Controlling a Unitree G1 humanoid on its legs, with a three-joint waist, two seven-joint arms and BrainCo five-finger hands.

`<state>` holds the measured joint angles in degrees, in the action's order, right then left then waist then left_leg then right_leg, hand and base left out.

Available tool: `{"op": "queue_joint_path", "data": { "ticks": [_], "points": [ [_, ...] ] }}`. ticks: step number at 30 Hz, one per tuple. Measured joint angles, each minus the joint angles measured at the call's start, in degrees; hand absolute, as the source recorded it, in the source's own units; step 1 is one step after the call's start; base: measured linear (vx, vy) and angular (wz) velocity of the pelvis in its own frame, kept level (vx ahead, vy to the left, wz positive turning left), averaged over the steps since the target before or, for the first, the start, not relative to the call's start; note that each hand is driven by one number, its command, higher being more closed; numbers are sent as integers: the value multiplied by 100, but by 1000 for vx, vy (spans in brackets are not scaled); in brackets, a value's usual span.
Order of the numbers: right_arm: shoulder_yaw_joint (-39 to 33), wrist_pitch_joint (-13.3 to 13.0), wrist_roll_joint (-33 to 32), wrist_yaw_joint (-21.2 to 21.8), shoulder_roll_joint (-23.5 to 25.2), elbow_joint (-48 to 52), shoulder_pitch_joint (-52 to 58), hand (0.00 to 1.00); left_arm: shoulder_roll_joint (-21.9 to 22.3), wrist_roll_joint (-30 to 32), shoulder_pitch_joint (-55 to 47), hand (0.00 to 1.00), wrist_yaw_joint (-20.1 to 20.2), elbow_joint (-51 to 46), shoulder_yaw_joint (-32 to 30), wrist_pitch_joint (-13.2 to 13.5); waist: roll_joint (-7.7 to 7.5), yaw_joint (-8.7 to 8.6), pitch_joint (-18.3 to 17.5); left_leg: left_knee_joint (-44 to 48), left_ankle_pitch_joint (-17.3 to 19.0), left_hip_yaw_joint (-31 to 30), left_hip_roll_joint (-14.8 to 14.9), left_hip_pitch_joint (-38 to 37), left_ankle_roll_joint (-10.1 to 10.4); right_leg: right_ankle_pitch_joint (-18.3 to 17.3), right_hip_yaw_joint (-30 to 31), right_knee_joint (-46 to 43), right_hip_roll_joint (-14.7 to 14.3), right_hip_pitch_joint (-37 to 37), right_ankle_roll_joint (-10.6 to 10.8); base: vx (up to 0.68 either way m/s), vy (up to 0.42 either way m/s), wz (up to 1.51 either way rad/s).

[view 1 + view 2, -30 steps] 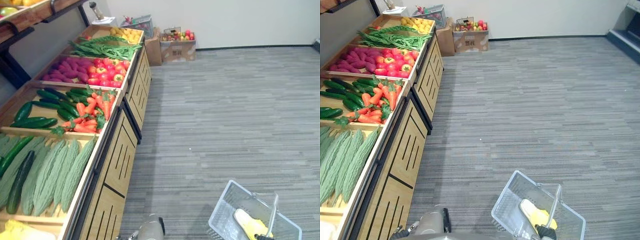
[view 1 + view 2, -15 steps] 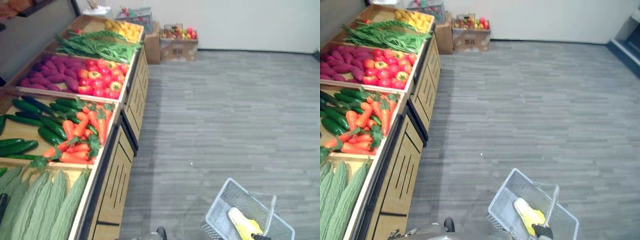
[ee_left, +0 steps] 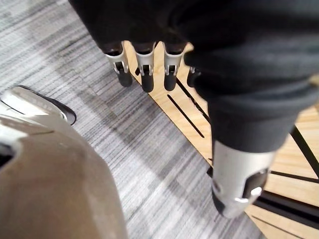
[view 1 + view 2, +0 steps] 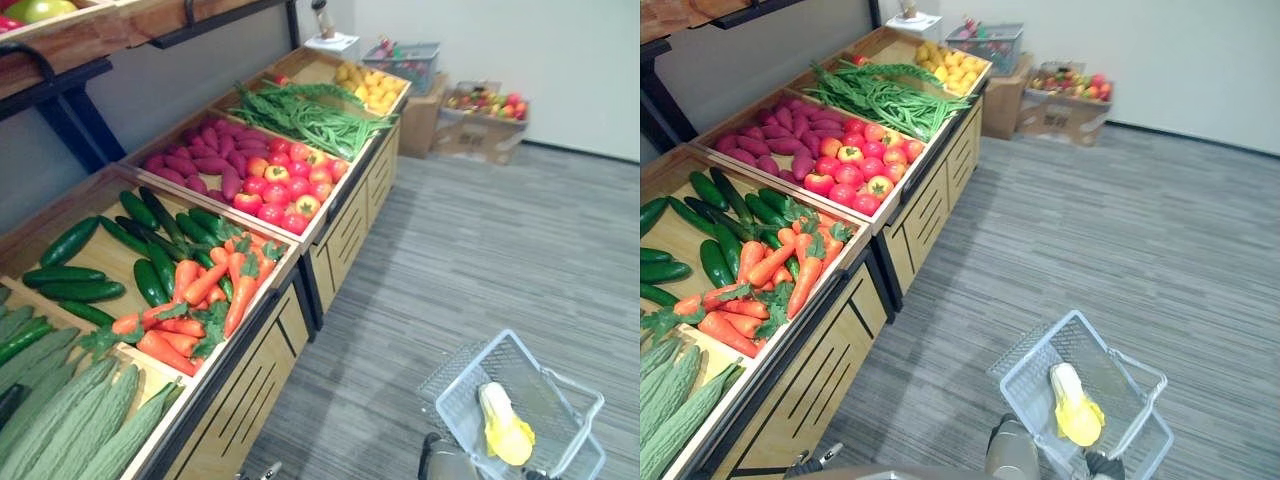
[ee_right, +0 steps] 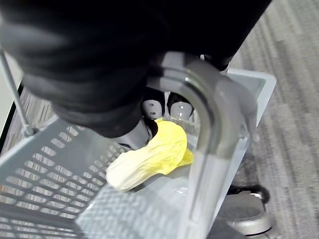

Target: Pick vegetable in the basket

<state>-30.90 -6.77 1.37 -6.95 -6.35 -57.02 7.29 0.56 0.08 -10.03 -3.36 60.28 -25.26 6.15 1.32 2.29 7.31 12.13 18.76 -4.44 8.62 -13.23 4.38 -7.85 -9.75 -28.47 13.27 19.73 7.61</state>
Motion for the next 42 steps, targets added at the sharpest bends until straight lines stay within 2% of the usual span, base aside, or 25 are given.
{"op": "queue_joint_path", "data": {
  "ticks": [3,6,7,8,10,11,12,13,14,15,18,22,24,25,26,28,30,33,35,36,37,38,40,41,42],
  "points": [
    [-15,26,102,5,-168,-193,-158,100,19,0,-2,0,-20,118,2,-2,120,-34,-44,277,-397,-381,167,196,-7,-313,-427,-41,-9,-275,-95,376,-290,69],
    [7,58,106,4,-241,-522,-221,100,-43,-5,34,0,-28,123,24,-16,93,-39,-18,1556,-1210,-714,327,945,658,-403,-1088,349,-73,-1011,-251,368,-242,94],
    [51,94,97,-1,-220,-601,-252,100,-132,-6,76,0,-35,128,72,-19,-26,-54,53,2215,-1691,-553,325,1311,764,-402,-1366,733,6,-1481,-252,370,-197,109],
    [112,124,96,0,-212,-680,-218,100,-223,-8,97,0,-44,128,239,-17,-94,-48,95,2873,-1478,11,484,1718,726,-380,-1665,1070,32,-1929,-260,399,-175,137],
    [182,140,94,-7,-246,-690,-210,100,-306,-76,139,0,-67,112,442,-40,-122,-46,107,3317,-908,1646,826,2436,282,-345,-2277,1525,41,-2590,-200,276,-71,117],
    [190,140,94,-6,-254,-688,-208,100,-317,-117,146,0,-70,106,469,-39,-121,-49,108,3264,-867,1841,828,2506,234,-338,-2347,1561,41,-2658,-188,221,53,104],
    [215,141,101,-5,-288,-688,-210,100,-351,-160,156,0,-71,73,596,-43,-106,-37,107,2744,-833,2731,731,2768,44,-303,-2633,1692,37,-2886,-126,178,81,78],
    [220,141,106,0,-337,-682,-227,100,-352,-160,158,0,-72,71,662,-44,-80,-35,107,2380,-973,3089,638,2837,-115,-289,-2726,1729,13,-2943,-100,278,150,91],
    [216,145,110,-3,-365,-685,-258,100,-347,-159,150,0,-73,92,734,-46,-1,-16,92,1843,-1203,3583,489,2902,-488,-280,-2827,1767,-77,-3015,-71,203,118,80],
    [206,151,107,-6,-287,-686,-276,100,-410,-150,154,0,-60,142,758,-51,-65,-21,26,1481,-1098,3904,391,2771,-694,-284,-2879,1799,-73,-3041,-61,267,141,108],
    [161,151,109,0,-116,-694,-453,100,-581,-144,158,0,-63,226,737,-109,-381,25,47,373,-1180,4279,-307,2539,-991,-88,-2914,2099,50,-3115,85,263,135,100],
    [153,160,248,18,7,-691,-502,100,-521,-100,-58,0,-64,369,619,-191,-369,101,22,-208,-1178,4012,-578,1879,-983,297,-2866,1311,231,-3373,150,227,14,53],
    [199,165,319,46,14,-691,-529,100,-502,-97,-34,0,-66,384,663,-215,-142,88,-84,-550,-1152,3686,-576,1550,-927,900,-2345,-928,739,-2598,295,233,8,64],
    [216,156,325,56,26,-689,-563,100,-516,-96,-30,0,-71,378,691,-222,-144,85,-67,-606,-1152,3636,-569,1459,-926,943,-2031,-1514,819,-2291,283,201,-53,52],
    [206,105,326,56,-13,-648,-674,100,-535,-97,-7,0,-80,385,688,-258,-162,40,-50,-694,-1153,3478,-557,1316,-919,626,-1599,-2360,872,-1797,206,211,-104,64],
    [196,120,328,47,-153,-647,-723,100,-554,-107,37,0,-89,361,678,-254,-82,-53,19,-817,-1214,3181,-527,1028,-826,79,-1567,-2665,903,-1528,130,181,-101,89],
    [72,119,325,3,-171,-650,-621,100,-517,-108,90,0,-99,337,556,-251,-140,-71,-2,-811,-1263,2933,-467,894,-748,-118,-1604,-2229,1025,-1377,97,151,-168,95],
    [-265,152,303,-32,-151,-813,-595,100,-520,-142,256,0,-130,301,497,-240,-222,-60,-33,-808,-1401,2386,-263,1072,-442,-75,-954,-531,951,-1160,74,65,-275,82],
    [-602,163,198,-70,-131,-1035,-588,100,-582,-168,346,0,-156,317,504,-233,-315,-67,-96,-800,-1536,1933,-79,1354,-60,361,526,522,652,-1056,76,34,-498,82],
    [-747,186,189,-86,-106,-1161,-555,100,-661,-173,363,0,-190,326,517,-227,-450,-76,-155,-820,-1596,1769,-50,1430,95,782,891,789,595,-1131,180,21,-408,79],
    [-843,216,148,-114,-75,-1197,-510,100,-748,-177,378,0,-208,355,518,-226,-524,-79,-155,-865,-1645,1640,-18,1458,190,705,975,913,566,-1251,470,6,-555,66],
    [-1080,254,77,-150,-91,-1277,-466,100,-699,-225,373,0,-240,396,515,-228,-424,-58,-200,-1102,-1806,1548,185,1394,429,374,810,1223,367,-1508,614,11,-414,38],
    [-1162,281,77,-155,-203,-1342,-522,100,-525,-230,321,0,-251,541,434,-222,-233,-41,-195,-1375,-2146,1475,510,1362,596,58,381,1799,53,-1770,495,4,-489,15],
    [-1251,306,78,-151,-334,-1343,-507,100,-324,-238,314,0,-243,632,415,-250,59,-91,-164,-1461,-2331,1408,781,1328,643,128,197,1939,-242,-1933,397,-44,-400,33],
    [-1385,355,75,-149,-384,-1361,-392,100,-251,-408,267,0,-240,628,384,-242,189,-78,-201,-1500,-2478,1455,921,1307,623,99,64,2006,-411,-2035,286,-69,-258,46]
  ]
}}
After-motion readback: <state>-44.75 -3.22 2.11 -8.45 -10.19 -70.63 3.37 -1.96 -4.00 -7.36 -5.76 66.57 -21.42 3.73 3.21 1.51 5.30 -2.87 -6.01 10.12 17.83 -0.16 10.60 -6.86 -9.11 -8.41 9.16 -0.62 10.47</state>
